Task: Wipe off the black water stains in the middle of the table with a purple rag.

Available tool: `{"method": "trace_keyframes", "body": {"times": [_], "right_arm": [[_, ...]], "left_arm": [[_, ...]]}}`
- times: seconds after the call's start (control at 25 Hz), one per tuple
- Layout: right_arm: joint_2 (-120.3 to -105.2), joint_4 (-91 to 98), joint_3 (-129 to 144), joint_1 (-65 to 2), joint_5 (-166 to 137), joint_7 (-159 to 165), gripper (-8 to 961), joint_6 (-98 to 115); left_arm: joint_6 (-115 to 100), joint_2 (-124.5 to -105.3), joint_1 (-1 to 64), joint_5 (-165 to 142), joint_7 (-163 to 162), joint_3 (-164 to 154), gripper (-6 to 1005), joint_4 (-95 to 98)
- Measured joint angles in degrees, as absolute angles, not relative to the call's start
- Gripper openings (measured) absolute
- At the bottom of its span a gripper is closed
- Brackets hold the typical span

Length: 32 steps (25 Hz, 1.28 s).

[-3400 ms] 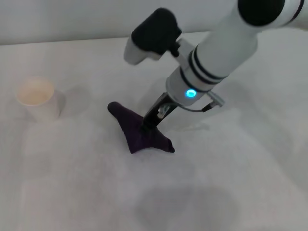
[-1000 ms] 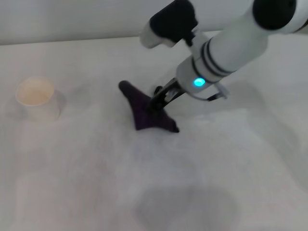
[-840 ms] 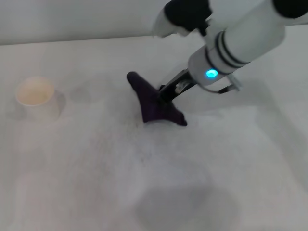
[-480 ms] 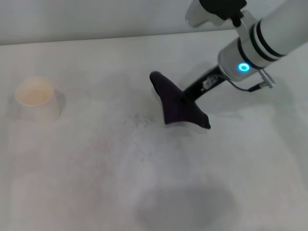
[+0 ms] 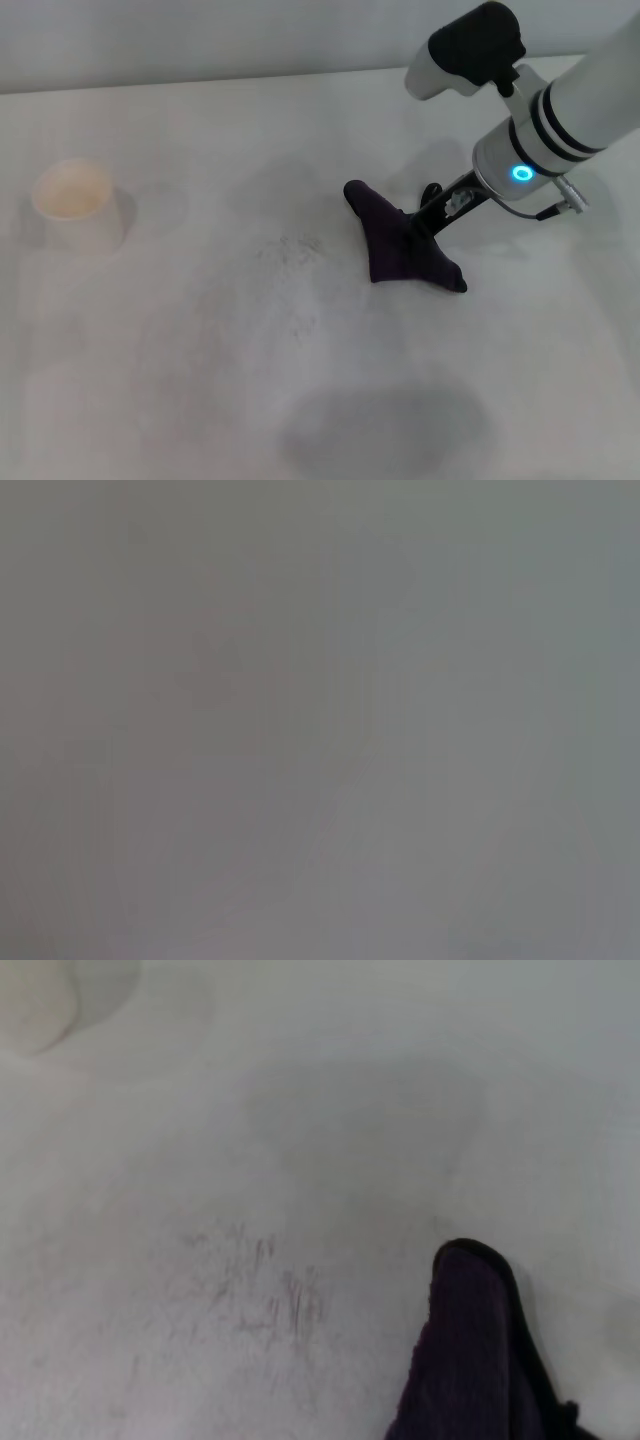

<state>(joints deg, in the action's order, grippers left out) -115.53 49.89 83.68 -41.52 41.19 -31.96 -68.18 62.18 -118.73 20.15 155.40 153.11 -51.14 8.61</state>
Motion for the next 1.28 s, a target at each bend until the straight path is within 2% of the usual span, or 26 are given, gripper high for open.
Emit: {"method": "trace_keyframes", "body": {"times": [0.12, 0.36, 0.56, 0.76, 0.96, 1.28], "right_arm": [[-115.51, 49.9, 83.6, -40.6, 43.1, -34.1, 196, -68.1], [-115.14, 52.5, 82.4, -38.9, 47.9, -38.7, 320, -69.0], [-115.44, 54.4, 73.9, -35.9, 51.3, -46.6, 423, -69.3], [-115.40, 49.4, 60.9, -31.6, 74.2, -67.8, 669, -68.8], [-115.20, 32.6, 50.6, -27.6, 106.7, -96.5, 876, -69.3], [-115.97, 11.9, 45.6, -27.7, 131.8, -135.2, 876, -70.7]], "left_arm": [[62.2, -118.74, 20.3, 155.4, 153.1, -51.1, 847, 8.6], [62.4, -118.85, 20.4, 155.4, 153.1, -51.2, 847, 8.6], [62.4, -118.83, 20.3, 155.4, 153.1, -51.2, 847, 8.6], [62.4, -118.82, 20.1, 155.4, 153.1, -51.2, 846, 8.6], [62.4, -118.82, 20.0, 156.7, 153.1, -51.2, 846, 8.6], [62.4, -118.84, 19.9, 158.4, 152.7, -51.2, 846, 8.6]]}}
